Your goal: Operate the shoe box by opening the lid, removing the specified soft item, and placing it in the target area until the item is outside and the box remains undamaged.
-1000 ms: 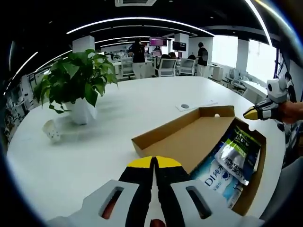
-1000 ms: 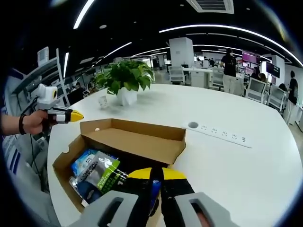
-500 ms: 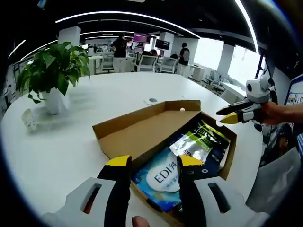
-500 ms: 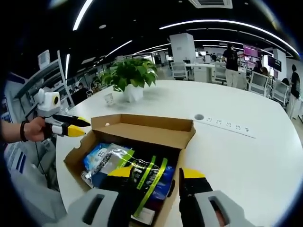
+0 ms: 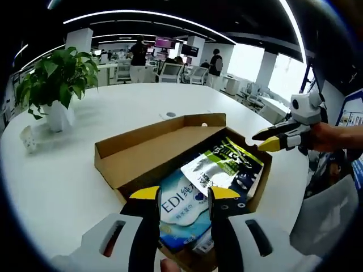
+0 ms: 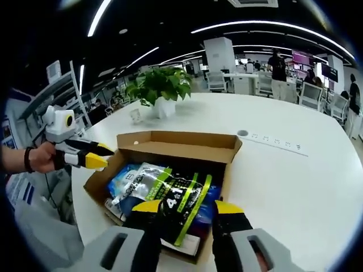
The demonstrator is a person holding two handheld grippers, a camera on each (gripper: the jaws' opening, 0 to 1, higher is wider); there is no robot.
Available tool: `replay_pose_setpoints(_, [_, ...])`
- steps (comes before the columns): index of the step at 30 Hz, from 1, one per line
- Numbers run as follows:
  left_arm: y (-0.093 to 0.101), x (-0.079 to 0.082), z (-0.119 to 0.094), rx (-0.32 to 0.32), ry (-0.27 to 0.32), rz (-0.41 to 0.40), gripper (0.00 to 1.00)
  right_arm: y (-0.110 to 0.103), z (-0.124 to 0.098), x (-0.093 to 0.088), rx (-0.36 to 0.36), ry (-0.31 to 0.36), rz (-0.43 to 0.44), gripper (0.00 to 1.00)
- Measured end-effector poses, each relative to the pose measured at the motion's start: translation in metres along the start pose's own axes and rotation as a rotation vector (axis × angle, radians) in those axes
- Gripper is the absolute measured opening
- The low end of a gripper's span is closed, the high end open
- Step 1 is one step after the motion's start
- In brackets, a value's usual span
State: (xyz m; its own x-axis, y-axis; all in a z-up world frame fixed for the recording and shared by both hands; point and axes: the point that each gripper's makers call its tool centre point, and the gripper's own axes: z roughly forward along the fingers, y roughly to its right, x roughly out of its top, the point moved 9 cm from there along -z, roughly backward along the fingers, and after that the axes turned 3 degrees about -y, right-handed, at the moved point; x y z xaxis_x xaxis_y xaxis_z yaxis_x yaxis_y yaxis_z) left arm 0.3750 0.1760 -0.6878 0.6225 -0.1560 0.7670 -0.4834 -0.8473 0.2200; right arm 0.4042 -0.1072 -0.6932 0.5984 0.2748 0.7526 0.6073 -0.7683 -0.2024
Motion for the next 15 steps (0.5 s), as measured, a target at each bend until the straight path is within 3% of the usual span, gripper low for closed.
replay_pose_setpoints(15, [0.022,-0.017,0.014,-0.053,-0.039,-0.054,0.29,-0.005,0.005,-0.015,-0.003,-0.016,0.029,0.29])
